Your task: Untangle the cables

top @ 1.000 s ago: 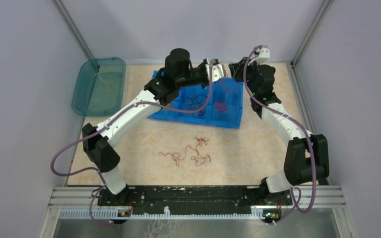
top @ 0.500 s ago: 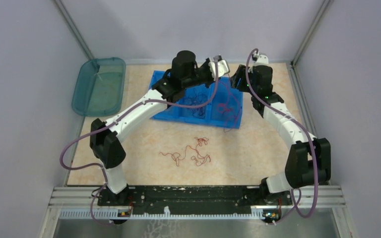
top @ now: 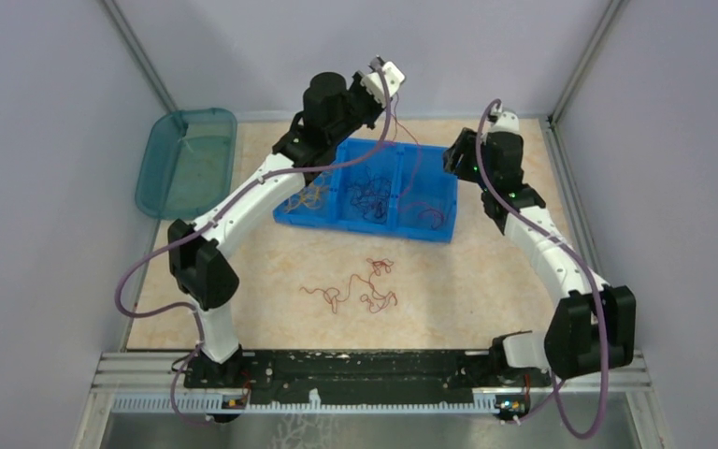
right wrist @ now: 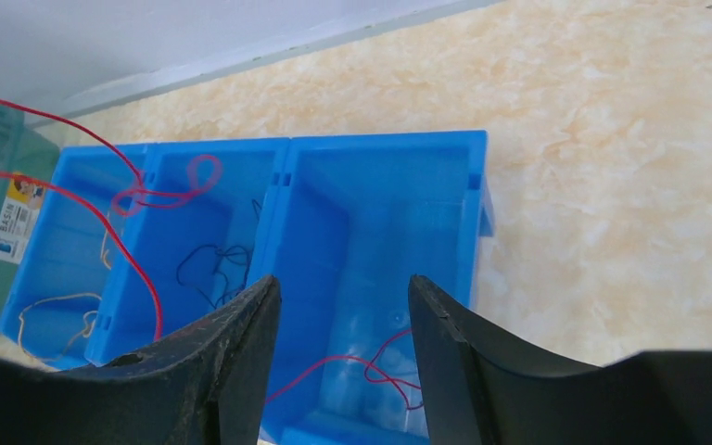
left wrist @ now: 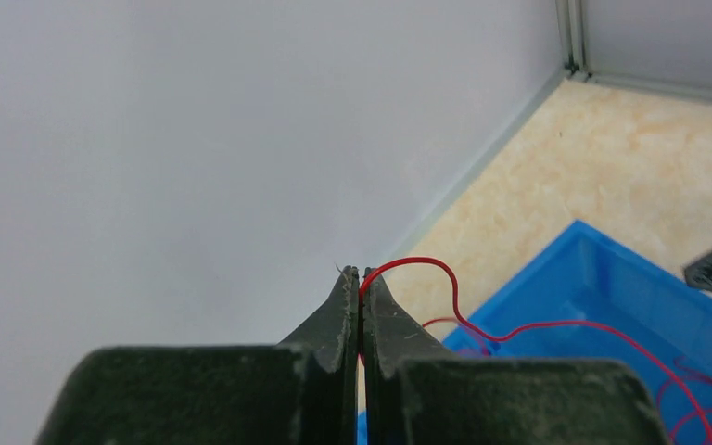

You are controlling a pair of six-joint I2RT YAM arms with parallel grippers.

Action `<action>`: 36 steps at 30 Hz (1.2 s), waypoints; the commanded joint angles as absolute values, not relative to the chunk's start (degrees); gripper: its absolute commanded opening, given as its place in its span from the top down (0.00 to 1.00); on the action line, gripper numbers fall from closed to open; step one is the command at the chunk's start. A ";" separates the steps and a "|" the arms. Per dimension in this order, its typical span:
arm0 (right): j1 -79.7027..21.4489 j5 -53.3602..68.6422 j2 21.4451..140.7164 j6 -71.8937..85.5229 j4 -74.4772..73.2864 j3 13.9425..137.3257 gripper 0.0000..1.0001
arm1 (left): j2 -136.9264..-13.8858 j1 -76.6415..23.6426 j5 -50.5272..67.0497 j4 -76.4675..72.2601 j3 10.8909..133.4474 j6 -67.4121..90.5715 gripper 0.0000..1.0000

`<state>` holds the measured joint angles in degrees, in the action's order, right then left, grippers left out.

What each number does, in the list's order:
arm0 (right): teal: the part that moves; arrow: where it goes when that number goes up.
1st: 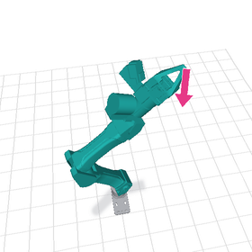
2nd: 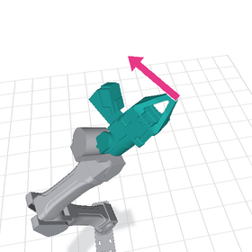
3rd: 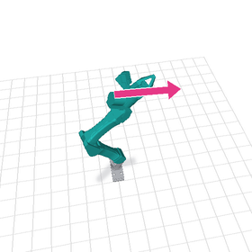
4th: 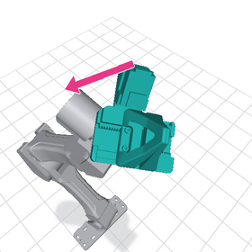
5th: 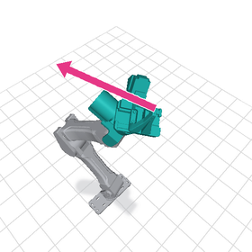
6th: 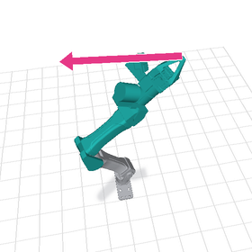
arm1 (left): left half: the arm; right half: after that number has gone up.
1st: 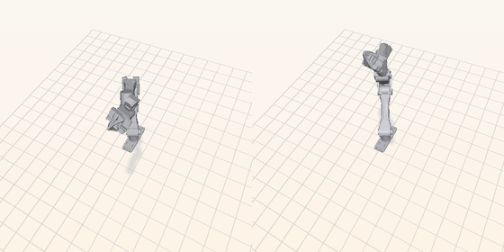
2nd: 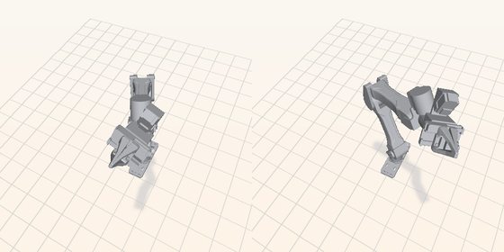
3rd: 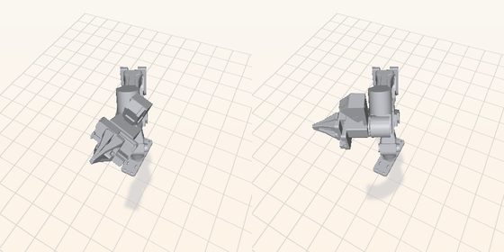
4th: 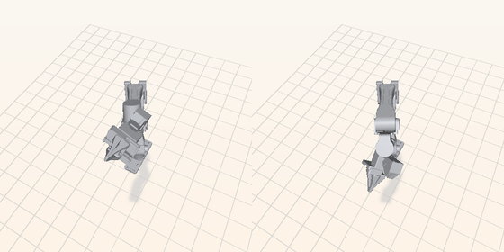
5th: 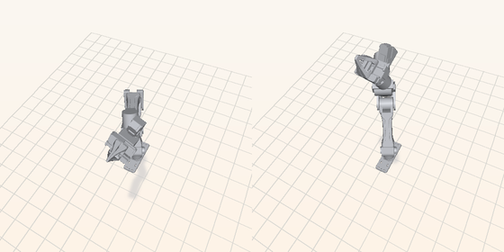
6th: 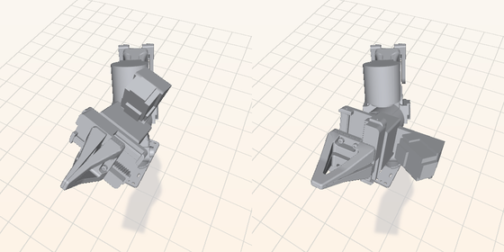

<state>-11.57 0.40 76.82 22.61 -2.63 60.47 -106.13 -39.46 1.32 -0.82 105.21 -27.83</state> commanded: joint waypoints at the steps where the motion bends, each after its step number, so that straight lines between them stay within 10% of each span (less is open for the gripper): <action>1: -9.59 -3.31 70.05 26.58 0.38 58.00 0.46 | -110.13 -41.01 0.45 0.93 112.77 -27.68 1.00; 36: -2.35 0.79 62.27 35.22 3.52 50.35 0.69 | -129.28 -43.77 7.80 7.42 123.14 -29.07 0.96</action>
<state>-2.83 0.73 62.65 35.44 0.80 49.76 -125.78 -43.66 4.56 3.07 118.76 -27.31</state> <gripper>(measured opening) 0.313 0.009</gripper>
